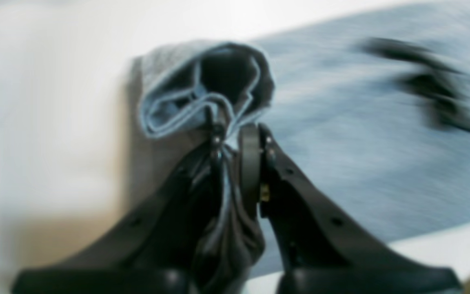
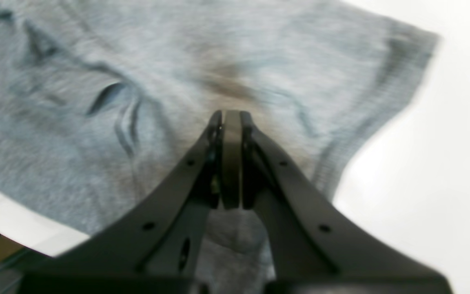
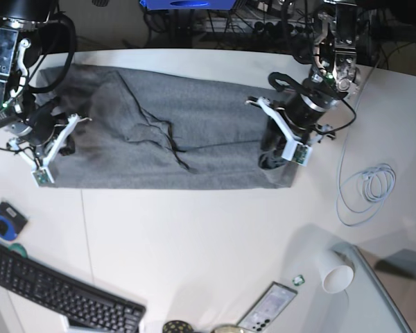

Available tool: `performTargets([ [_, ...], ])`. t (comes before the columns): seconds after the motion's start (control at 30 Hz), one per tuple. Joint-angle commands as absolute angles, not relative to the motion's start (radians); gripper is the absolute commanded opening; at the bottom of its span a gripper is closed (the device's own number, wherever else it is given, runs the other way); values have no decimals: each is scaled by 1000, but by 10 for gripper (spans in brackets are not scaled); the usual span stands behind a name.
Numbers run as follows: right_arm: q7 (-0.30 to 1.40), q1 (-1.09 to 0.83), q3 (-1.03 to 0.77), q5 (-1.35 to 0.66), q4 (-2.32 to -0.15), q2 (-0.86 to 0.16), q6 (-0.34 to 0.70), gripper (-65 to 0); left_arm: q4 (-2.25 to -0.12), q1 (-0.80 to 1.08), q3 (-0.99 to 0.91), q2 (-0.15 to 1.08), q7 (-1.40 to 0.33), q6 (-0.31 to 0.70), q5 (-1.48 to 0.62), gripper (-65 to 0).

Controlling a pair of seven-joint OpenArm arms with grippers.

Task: Layout the t-shirt on the table in an organized manner, then fold the t-shirt properly
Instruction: 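Carry the folded end with the left gripper toward the strip's middle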

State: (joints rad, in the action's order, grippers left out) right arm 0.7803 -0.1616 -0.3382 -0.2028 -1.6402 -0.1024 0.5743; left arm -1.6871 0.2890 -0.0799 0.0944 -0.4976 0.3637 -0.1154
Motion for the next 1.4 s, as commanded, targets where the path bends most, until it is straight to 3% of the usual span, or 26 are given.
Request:
performTargets([
  [0.0,763,-151,-354,-213,-1653,-116,579,-642,-1705,280,-65,88,-475,357,-97,-650],
  [0.33,765,-154,-389,-213,-1653,-117,581,-642,-1604,193,39,-25,-475,357,19,-650],
  [0.6,765,-154,-389,-213,-1653,-117,581,-642,-1554,137,107,-27,-475,297,8,-650],
  [1.37,765,-151,-387,-213,-1652,-117,581,-642,-1389,50,228,-97,-475,294,18,-650],
])
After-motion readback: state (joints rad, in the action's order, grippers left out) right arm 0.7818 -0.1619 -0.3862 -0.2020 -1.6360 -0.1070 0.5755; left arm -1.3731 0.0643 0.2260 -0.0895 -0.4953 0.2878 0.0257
